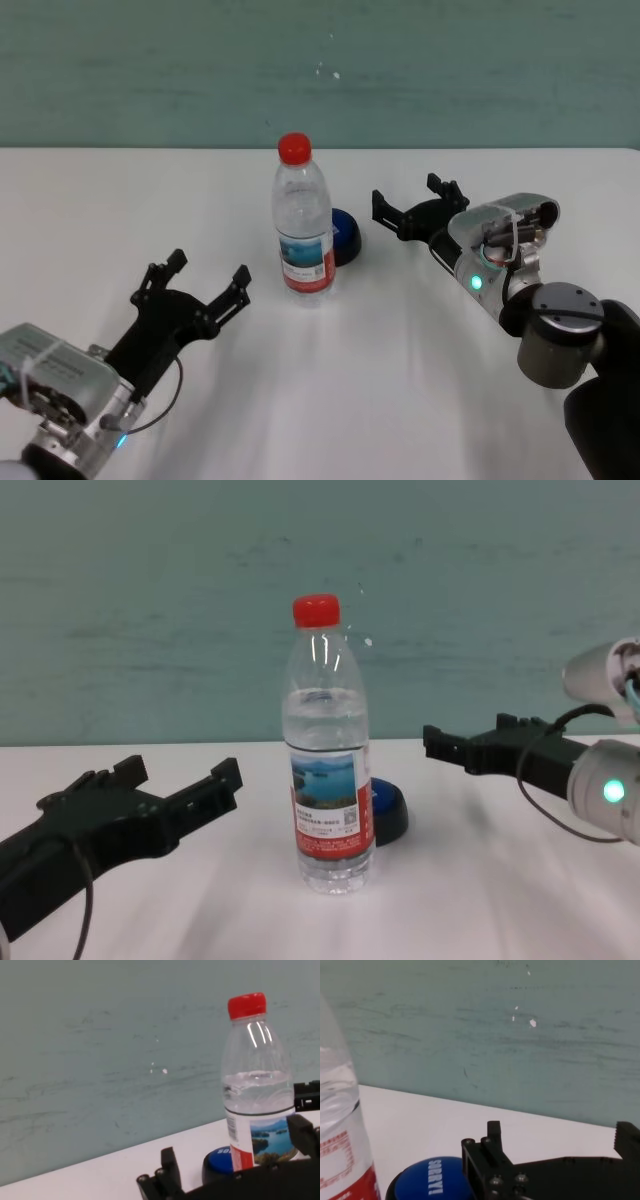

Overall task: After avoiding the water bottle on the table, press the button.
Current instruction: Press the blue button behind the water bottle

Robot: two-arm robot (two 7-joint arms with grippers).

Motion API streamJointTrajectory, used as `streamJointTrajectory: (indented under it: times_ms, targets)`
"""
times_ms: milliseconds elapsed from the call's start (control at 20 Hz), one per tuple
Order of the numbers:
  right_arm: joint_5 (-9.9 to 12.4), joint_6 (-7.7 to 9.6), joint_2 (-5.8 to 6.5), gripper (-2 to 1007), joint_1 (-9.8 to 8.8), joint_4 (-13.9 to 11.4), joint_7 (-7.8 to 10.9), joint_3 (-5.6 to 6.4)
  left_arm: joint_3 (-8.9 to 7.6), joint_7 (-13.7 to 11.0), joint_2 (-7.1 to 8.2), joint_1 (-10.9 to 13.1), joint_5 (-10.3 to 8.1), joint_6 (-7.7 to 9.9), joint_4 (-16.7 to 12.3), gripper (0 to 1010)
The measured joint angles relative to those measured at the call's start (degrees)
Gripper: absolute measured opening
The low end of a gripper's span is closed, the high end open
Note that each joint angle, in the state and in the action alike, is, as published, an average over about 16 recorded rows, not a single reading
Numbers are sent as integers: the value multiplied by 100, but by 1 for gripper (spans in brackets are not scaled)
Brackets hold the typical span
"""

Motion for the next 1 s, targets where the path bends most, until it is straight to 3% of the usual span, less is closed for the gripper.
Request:
streamJointTrajectory:
  times_ms: [1000]
  targets:
    - [85,-190,-129,1004,837,1204,300,-277,0,0,0,0,0,0,0,1010]
